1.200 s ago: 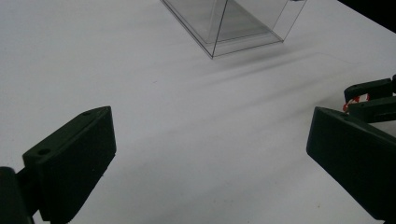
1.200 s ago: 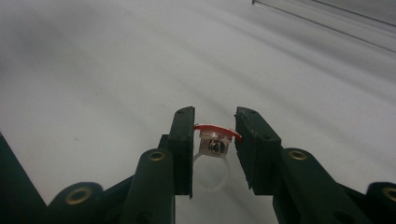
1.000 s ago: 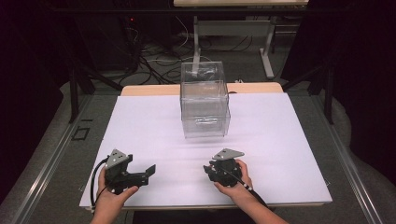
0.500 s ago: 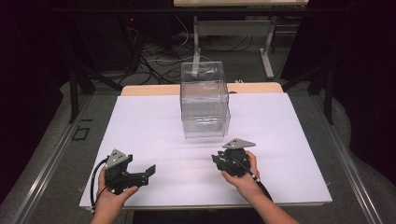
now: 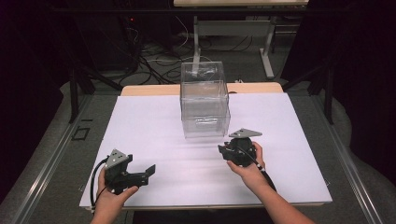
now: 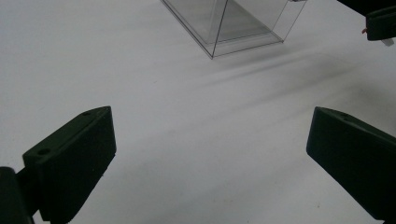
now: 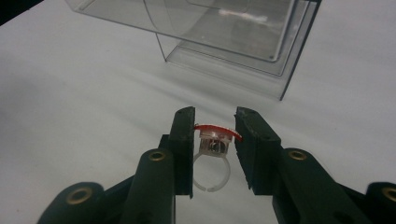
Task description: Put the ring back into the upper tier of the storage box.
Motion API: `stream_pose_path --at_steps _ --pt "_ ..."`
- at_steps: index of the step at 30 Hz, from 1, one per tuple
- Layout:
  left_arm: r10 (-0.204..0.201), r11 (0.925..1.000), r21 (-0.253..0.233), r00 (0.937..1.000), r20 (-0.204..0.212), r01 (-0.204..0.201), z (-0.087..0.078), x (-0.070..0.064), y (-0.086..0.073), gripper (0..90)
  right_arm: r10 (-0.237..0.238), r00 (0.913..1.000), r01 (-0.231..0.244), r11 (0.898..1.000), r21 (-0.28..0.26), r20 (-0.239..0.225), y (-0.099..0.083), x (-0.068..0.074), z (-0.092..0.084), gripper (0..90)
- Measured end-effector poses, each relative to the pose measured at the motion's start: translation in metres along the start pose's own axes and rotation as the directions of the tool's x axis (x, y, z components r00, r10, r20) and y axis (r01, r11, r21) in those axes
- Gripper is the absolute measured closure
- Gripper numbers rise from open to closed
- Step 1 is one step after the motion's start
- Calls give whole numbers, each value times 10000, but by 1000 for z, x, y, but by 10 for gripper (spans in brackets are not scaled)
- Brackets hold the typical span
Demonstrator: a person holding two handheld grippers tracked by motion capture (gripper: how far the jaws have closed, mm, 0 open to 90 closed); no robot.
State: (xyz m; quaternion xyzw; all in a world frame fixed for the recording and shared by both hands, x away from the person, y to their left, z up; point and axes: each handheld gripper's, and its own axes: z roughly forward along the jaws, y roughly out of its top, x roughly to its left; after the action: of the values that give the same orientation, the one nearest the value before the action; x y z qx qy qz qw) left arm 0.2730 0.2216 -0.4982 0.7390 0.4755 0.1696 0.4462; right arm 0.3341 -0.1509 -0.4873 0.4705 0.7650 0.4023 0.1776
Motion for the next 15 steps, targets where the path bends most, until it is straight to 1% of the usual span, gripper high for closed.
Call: stream_pose_path --at_steps 3,4,7,8,12,15 --pt "-2 10000 -13 10000 -4 2 0 0 0 17 19 10000 -19 10000 -6 85 3 -4 -1 683" --pt "63 10000 -2 10000 -25 -63 0 1 0 17 100 9998 -99 9999 -89 146 6 -8 -1 683" --pt "2 10000 -14 10000 -3 -2 0 0 0 17 218 9994 -216 9997 -81 268 9 -14 -3 683" --pt "-2 10000 -16 10000 -4 2 0 0 0 17 318 9990 -317 9995 -59 304 11 -16 -4 683" --pt "-4 10000 -5 10000 -5 4 0 0 0 17 462 9983 -459 9989 -93 357 15 -22 -9 683" --pt "-10 10000 -38 10000 -8 10 0 0 0 17 431 9981 -427 9990 -115 443 19 -26 -12 683"
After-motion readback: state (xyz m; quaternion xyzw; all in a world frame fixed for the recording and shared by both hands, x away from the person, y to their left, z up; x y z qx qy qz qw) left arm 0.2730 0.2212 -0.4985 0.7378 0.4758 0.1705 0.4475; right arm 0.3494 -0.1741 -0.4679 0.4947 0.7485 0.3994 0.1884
